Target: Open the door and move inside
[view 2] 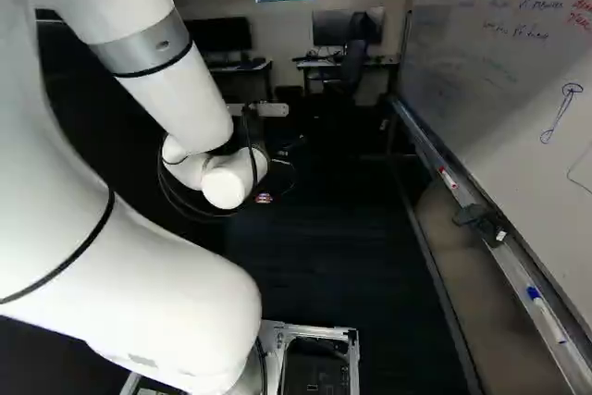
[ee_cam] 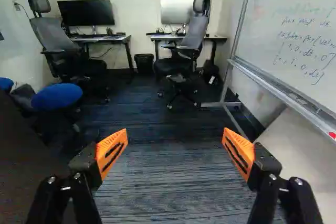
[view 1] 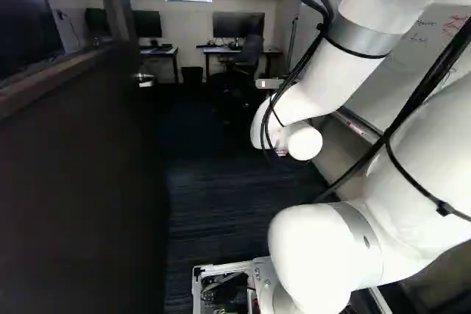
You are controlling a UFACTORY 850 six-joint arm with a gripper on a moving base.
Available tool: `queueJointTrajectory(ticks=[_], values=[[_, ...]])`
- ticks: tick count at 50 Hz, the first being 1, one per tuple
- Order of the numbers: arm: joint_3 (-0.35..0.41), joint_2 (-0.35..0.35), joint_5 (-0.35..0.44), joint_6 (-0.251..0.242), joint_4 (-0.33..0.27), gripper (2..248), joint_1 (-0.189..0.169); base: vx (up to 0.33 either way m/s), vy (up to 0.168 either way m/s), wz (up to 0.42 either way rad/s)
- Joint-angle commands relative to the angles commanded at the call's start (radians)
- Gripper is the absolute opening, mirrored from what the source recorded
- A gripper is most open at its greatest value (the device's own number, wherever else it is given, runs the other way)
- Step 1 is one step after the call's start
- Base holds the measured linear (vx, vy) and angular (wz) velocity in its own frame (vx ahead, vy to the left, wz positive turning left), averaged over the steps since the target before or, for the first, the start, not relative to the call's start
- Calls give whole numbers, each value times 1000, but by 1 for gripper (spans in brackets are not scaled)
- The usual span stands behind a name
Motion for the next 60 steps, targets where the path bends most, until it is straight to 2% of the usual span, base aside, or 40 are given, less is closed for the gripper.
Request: queueJointTrajectory(ticks=[60], values=[[0, 0, 0, 0, 0, 247, 0, 197, -24, -12]])
